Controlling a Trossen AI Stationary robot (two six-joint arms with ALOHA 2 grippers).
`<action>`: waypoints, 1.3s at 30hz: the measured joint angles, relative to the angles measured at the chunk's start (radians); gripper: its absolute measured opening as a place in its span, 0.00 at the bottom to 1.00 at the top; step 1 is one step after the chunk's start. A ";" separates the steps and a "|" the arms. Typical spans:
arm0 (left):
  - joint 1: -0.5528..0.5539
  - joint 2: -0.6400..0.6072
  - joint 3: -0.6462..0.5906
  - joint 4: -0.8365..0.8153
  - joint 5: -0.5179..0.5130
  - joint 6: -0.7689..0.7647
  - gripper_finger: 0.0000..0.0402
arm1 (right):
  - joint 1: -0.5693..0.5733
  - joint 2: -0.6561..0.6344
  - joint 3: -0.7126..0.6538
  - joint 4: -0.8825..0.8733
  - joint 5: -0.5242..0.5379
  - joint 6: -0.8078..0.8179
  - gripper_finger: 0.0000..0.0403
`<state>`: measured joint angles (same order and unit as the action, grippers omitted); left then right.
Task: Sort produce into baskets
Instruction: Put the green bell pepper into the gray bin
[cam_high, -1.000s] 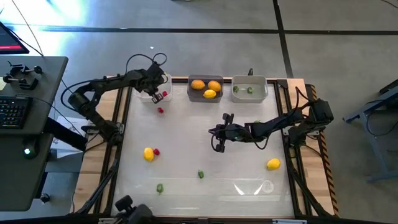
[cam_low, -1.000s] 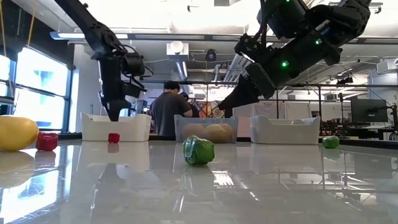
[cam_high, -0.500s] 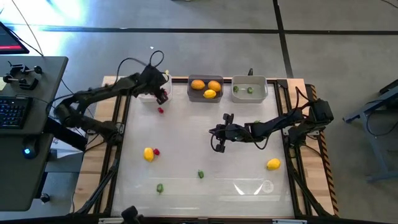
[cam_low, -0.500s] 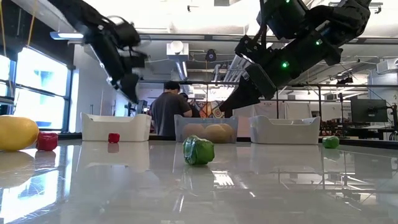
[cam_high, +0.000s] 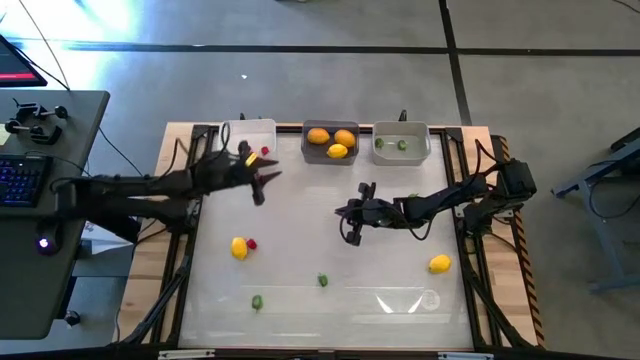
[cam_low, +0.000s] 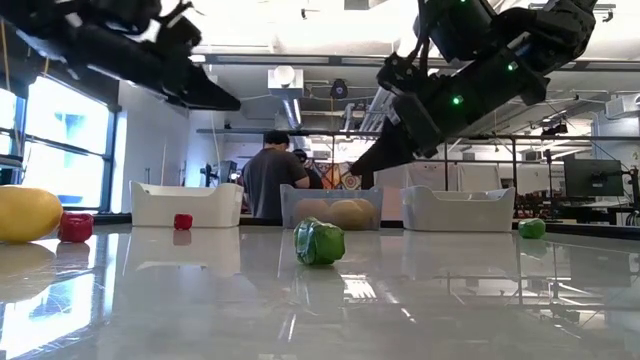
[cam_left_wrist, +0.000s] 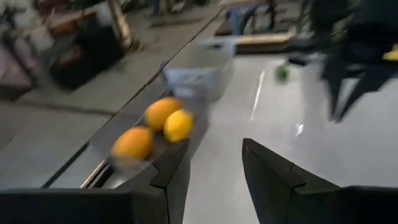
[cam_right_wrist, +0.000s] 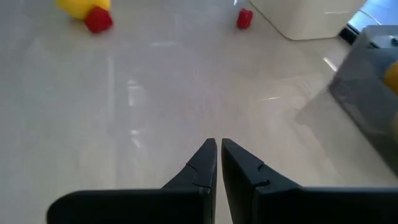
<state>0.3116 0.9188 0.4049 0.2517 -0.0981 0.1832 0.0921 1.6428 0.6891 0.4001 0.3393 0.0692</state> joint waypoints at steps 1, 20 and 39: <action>-0.022 -0.013 -0.025 0.033 0.000 0.000 0.33 | 0.000 0.000 0.000 0.008 -0.009 0.002 0.04; -0.166 -0.040 -0.223 0.406 0.059 0.013 0.33 | 0.157 0.000 0.051 0.002 -0.104 0.162 0.21; -0.161 -0.040 -0.223 0.426 0.048 0.096 0.33 | 0.420 0.402 0.536 -0.433 0.222 0.408 0.60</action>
<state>0.1505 0.8787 0.1818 0.6781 -0.0498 0.2794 0.5126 2.0452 1.2248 -0.0334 0.5615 0.4771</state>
